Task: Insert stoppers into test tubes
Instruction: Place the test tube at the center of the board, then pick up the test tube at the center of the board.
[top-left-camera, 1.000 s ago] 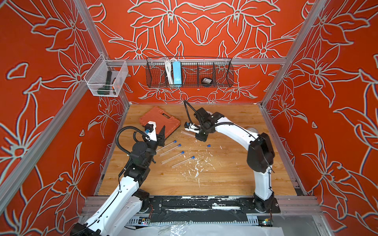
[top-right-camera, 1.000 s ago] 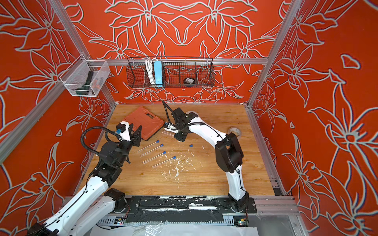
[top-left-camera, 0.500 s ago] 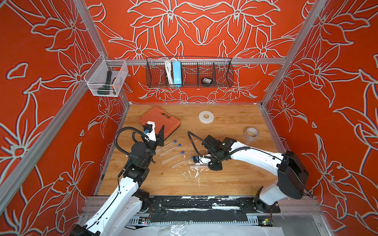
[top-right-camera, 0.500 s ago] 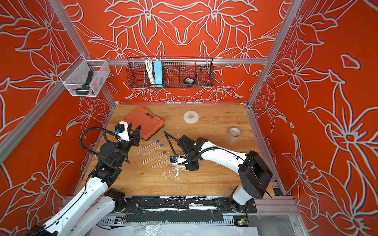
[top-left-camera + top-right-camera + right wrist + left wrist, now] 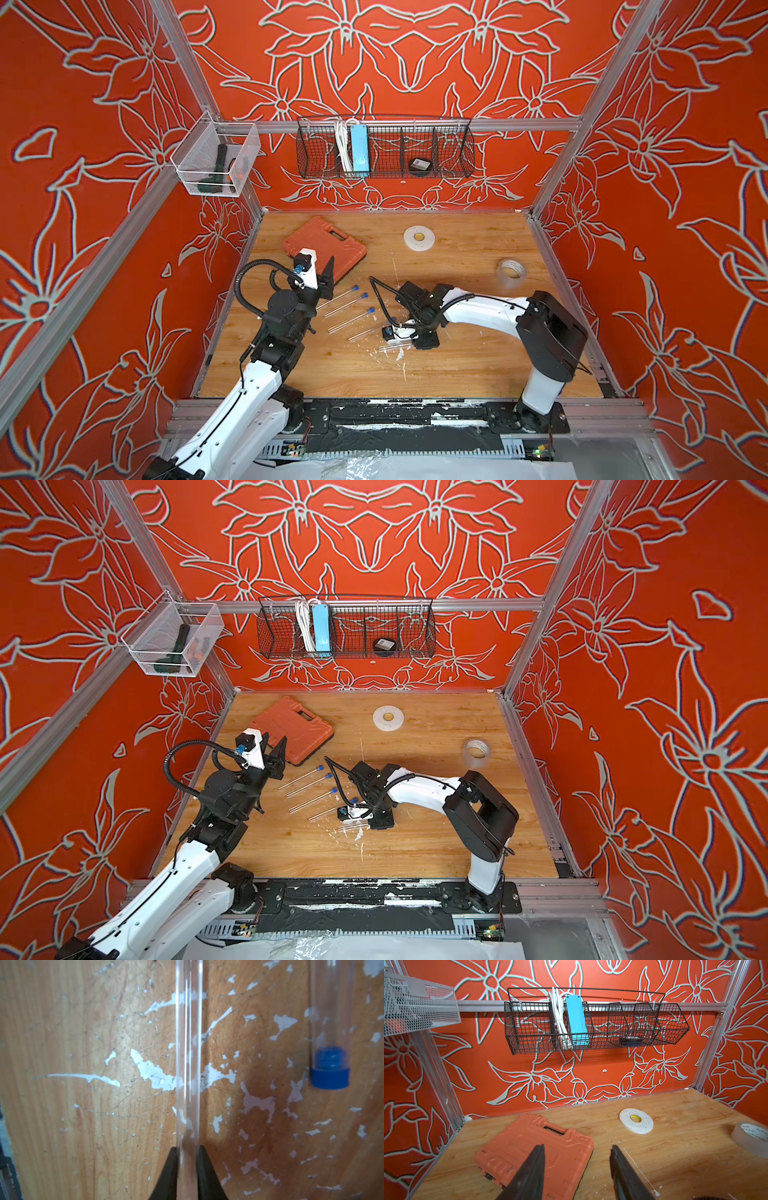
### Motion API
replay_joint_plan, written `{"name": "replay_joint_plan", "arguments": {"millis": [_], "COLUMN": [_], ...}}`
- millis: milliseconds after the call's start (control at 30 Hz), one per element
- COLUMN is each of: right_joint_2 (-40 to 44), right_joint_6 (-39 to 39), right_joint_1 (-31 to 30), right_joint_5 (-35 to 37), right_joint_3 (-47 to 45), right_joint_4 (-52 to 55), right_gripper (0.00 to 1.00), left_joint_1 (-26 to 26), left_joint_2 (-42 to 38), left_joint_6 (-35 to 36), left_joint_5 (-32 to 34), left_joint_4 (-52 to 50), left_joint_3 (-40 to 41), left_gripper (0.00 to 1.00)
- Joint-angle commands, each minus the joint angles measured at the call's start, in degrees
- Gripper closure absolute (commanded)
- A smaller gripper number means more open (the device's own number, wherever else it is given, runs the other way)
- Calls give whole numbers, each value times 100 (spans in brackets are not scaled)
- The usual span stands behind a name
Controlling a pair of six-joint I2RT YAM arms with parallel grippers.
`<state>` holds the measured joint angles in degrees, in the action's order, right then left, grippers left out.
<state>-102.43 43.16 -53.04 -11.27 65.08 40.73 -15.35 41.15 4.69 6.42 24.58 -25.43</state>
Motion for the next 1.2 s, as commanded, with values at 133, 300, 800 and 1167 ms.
{"name": "replay_joint_plan", "arguments": {"millis": [133, 300, 800, 1167], "right_joint_2": [-128, 260, 3961, 5193], "right_joint_6": [252, 168, -4759, -5754], "right_joint_1": [-40, -38, 1463, 2203], "right_joint_5": [54, -58, 100, 955], "right_joint_3": [95, 78, -1359, -1886], "right_joint_4": [-58, -83, -867, -467], "right_gripper": [72, 66, 61, 61], "left_joint_1": [33, 41, -113, -1875], "left_joint_2": [-116, -81, 155, 1056], "left_joint_6": [153, 329, 1906, 3416], "left_joint_5": [161, 205, -2170, -2216], "left_joint_4": [56, -5, -1835, -3763], "left_joint_3": [11, -28, -696, -848], "left_gripper": [53, 52, 50, 52]}}
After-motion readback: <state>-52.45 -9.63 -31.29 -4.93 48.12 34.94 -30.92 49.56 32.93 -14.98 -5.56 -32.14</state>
